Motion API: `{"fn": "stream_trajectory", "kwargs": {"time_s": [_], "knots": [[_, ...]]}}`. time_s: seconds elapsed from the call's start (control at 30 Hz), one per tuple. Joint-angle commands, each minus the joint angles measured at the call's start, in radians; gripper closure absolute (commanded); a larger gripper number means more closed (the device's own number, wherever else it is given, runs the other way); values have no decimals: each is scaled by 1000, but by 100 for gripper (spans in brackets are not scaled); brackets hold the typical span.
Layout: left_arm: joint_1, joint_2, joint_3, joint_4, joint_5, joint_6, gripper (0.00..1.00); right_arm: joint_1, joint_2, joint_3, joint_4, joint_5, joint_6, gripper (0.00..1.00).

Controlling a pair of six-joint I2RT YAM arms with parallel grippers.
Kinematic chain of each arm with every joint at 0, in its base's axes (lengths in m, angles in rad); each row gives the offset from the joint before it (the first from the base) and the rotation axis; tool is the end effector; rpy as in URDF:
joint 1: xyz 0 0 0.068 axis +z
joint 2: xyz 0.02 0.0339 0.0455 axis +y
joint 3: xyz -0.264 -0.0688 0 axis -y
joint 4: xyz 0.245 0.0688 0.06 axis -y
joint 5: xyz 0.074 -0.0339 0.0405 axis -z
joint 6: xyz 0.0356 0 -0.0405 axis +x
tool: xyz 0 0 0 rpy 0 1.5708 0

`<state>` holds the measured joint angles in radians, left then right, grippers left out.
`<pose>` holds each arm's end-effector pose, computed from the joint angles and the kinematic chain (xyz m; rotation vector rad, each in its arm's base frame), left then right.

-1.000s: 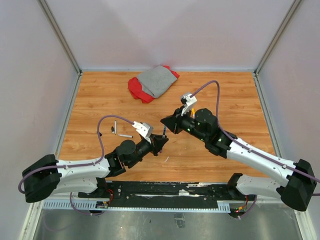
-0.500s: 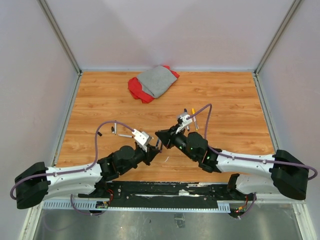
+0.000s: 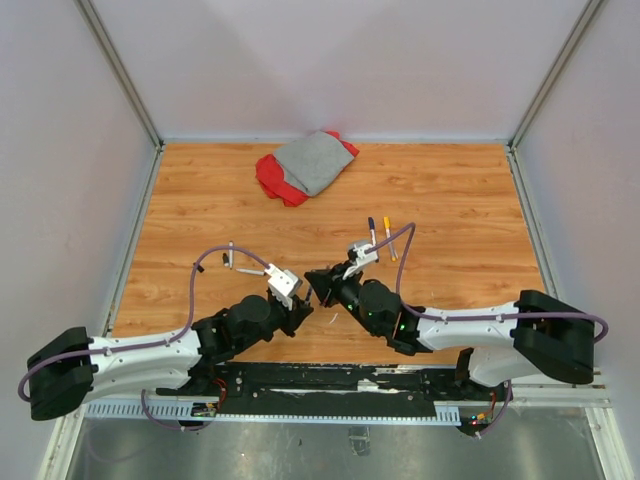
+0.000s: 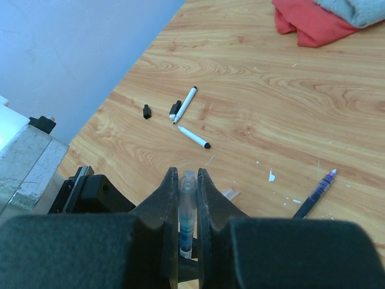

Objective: Insert the pens into the pen caps
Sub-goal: Press the pen cap onto the pen, then place the pen at the center of the board.

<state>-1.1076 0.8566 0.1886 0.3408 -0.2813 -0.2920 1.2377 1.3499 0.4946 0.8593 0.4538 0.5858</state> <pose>0.0888 -0.1558 0.1736 0.5869 1.8533 -0.6832 0.1044 0.2540 0.2260 -0.1639 1.6639 1.0626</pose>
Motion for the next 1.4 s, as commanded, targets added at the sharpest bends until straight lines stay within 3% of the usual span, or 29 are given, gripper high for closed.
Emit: {"fn": "stream_trajectory", "kwargs": {"time_s": [0.0, 0.2, 0.3, 0.5, 0.57, 0.67, 0.73, 0.87, 0.97, 1.07, 1.27, 1.37], "knots": [[19, -26, 97, 451, -100, 4, 100, 90, -6, -11, -328, -105, -40, 99], [20, 63, 111, 469, -70, 26, 100, 64, -105, 63, -386, -20, -155, 99], [19, 108, 122, 472, -58, 23, 100, 42, -167, 111, -396, 18, -235, 90], [20, 148, 131, 484, -33, 11, 100, 10, -279, 225, -454, 42, -372, 82], [19, 163, 135, 483, -28, 8, 100, 8, -311, 262, -480, 52, -405, 75], [19, 190, 153, 470, -25, 4, 99, 7, -373, 296, -535, 59, -450, 57], [19, 202, 158, 467, -21, 4, 99, 8, -427, 290, -573, 61, -456, 52], [19, 205, 159, 470, -16, 3, 99, 7, -511, 255, -623, 46, -431, 51], [20, 210, 158, 473, -15, 3, 99, -11, -500, 293, -762, 6, -370, 53], [19, 209, 159, 474, -16, 4, 100, -63, -468, 312, -838, -135, -295, 55], [19, 210, 159, 474, -21, 4, 99, -196, -433, 269, -788, -361, -206, 61], [19, 216, 161, 475, -18, 3, 100, -214, -405, 253, -745, -398, -193, 65]]}}
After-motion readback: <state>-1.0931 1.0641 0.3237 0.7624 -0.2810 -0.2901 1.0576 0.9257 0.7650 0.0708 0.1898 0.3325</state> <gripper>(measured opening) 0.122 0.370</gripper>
